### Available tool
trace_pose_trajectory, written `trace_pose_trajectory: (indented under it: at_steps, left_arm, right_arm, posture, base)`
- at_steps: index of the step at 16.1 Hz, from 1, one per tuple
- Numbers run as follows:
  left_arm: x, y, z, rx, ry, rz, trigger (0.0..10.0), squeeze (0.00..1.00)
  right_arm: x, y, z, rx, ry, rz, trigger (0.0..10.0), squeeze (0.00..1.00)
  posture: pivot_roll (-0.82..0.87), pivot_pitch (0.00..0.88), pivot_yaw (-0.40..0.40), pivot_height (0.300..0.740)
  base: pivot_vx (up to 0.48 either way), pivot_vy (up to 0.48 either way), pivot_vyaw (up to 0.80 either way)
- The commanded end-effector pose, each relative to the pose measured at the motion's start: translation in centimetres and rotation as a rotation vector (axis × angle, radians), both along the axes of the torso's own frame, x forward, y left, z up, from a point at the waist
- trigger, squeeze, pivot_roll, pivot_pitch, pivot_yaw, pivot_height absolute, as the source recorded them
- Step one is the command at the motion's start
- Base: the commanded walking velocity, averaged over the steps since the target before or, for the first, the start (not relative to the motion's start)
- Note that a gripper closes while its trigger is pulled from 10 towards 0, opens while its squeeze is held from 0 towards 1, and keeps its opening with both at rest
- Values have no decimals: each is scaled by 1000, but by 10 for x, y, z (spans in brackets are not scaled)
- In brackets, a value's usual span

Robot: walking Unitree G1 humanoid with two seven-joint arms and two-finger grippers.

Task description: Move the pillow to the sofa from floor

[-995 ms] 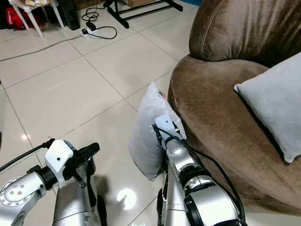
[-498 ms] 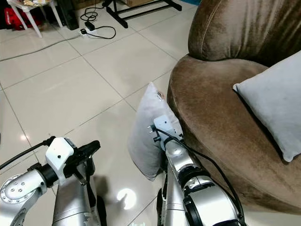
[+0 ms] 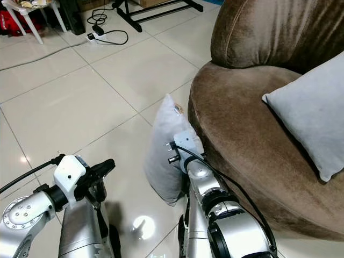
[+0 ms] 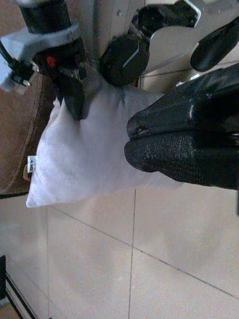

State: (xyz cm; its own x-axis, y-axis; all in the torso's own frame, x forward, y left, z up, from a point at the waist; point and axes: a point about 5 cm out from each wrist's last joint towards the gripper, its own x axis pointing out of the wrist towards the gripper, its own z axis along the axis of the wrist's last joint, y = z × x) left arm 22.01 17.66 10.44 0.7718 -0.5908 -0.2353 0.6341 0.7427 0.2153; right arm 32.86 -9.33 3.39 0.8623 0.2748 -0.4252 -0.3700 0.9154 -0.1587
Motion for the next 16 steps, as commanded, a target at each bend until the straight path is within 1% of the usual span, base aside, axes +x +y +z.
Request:
trace_pose_trajectory:
  at_steps: [1, 3, 4, 5, 6, 7, 8, 9, 10, 11, 12, 14, 16]
  left_arm:
    - [0, -1, -2, 13, -2, -1, 10000, 0]
    - [4, 0, -1, 18, -42, 37, 10000, 0]
    - [7, 1, 1, 16, -75, 74, 10000, 0]
    - [12, 5, 7, -3, -121, 154, 10000, 0]
    - [14, 7, 10, -11, -144, 196, 10000, 0]
    - [15, 10, 15, -27, -170, 253, 10000, 0]
    - [15, 12, 17, -40, -184, 280, 10000, 0]
    - [15, 12, 22, -63, -211, 323, 10000, 0]
    - [16, 11, 27, -75, -238, 352, 10000, 0]
    - [18, 9, 32, -94, -266, 386, 10000, 0]
    - [21, 5, 36, -112, -289, 411, 10000, 0]
    - [25, 1, 41, -114, -329, 433, 10000, 0]
    - [24, 0, 42, -101, -340, 436, 10000, 0]
  right_arm:
    - [-6, 4, -6, 36, 26, 15, 0, 0]
    - [-5, 9, 1, 153, -7, 58, 0, 0]
    - [-5, 10, 8, 226, -36, 64, 0, 0]
    - [-4, 7, 23, 330, -109, 66, 0, 0]
    - [-5, 3, 32, 377, -155, 62, 0, 0]
    - [-9, -5, 48, 445, -218, 49, 0, 0]
    - [-13, -9, 57, 467, -253, 44, 0, 0]
    - [-20, -19, 75, 509, -321, 31, 0, 0]
    - [-28, -27, 95, 544, -422, 11, 0, 0]
    - [-35, -33, 109, 531, -463, -28, 10000, 0]
    - [-47, -31, 115, 540, -448, 6, 10000, 0]
    - [-61, -30, 111, 511, -423, -24, 10000, 0]
    - [-65, -28, 113, 514, -412, -39, 10000, 0]
  posture:
    - [73, 111, -9, 445]
    - [65, 86, -4, 445]
    - [51, 55, 9, 445]
    - [44, 46, 16, 445]
    - [41, 41, 21, 445]
    - [31, 30, 27, 445]
    - [22, 22, 31, 445]
    - [16, 17, 28, 445]
    - [15, 14, 25, 445]
    - [11, 12, 22, 445]
    - [8, 11, 20, 445]
    - [11, 13, 12, 460]
    - [13, 14, 11, 475]
  base:
    - [0, 0, 0]
    - [0, 0, 0]
    - [0, 0, 0]
    - [0, 0, 0]
    - [0, 0, 0]
    - [0, 0, 0]
    - [0, 0, 0]
    - [0, 0, 0]
    - [0, 0, 0]
    - [0, 0, 0]
    - [0, 0, 0]
    - [0, 0, 0]
    - [0, 0, 0]
